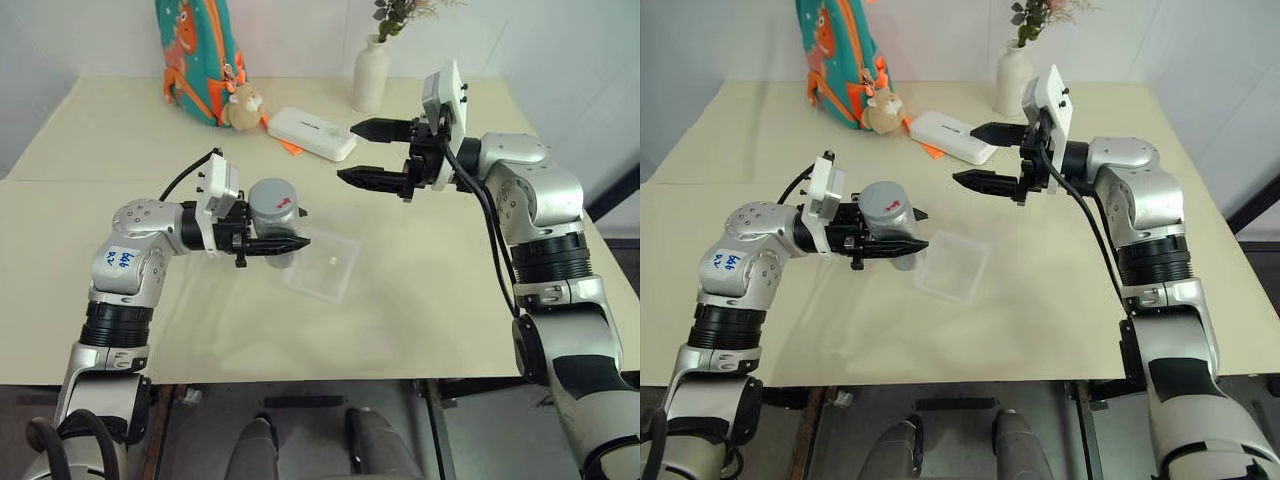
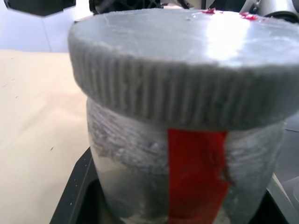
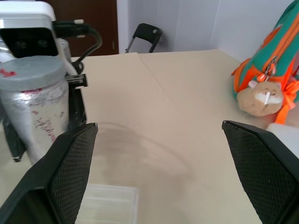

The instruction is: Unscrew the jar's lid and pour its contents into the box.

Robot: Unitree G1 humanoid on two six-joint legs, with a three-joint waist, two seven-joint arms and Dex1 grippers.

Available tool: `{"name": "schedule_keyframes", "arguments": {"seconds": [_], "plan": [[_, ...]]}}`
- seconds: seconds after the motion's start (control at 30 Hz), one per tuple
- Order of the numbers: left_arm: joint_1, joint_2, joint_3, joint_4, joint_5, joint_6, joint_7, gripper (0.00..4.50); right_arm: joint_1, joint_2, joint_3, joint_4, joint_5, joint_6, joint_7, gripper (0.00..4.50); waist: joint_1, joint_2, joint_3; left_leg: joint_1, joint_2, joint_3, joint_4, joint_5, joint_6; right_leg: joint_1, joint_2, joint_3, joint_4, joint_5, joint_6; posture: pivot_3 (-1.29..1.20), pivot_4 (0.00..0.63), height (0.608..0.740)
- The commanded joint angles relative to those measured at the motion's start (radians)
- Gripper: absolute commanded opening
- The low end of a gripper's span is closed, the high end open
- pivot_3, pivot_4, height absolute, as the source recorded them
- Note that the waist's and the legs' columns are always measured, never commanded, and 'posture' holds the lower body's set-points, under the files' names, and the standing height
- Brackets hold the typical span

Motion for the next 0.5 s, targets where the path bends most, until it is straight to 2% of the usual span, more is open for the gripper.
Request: {"name": "schedule_keyframes", "arguments": {"seconds": [0.03, 0.23, 0.5], "plan": [[-0.01, 0.007, 0.01, -0.027, -0.012, -0.015, -0.006, 2.0, -0.004, 0.003, -0.035, -0.082, 0.056, 0.032, 0.026, 4.47, -0.003, 0.001, 0.001, 0.0, 0.0, 0.0, 0.0, 0.0, 0.0, 0.0, 0.0, 0.0, 0.001, 0.0, 0.0, 0.0, 0.15, 0.74], [-0.013, 0.005, 0.008, -0.022, -0.01, -0.015, -0.005, 2.0, 0.013, 0.061, -0.028, -0.241, 0.136, 0.137, -0.013, 4.47, -0.011, 0.002, 0.001, 0.0, 0.0, 0.0, 0.001, 0.0, 0.0, -0.001, 0.0, 0.001, 0.003, 0.0, 0.0, 0.0, 0.15, 0.74], [-0.012, -0.003, 0.006, -0.017, -0.005, -0.02, 0.0, 2.0, 0.006, 0.172, 0.055, -0.333, 0.108, 0.189, -0.113, 4.47, -0.013, 0.002, 0.001, 0.001, 0.0, 0.0, 0.003, 0.0, -0.001, -0.001, 0.001, 0.001, 0.006, 0.0, 0.0, 0.0, 0.15, 0.74]]}}
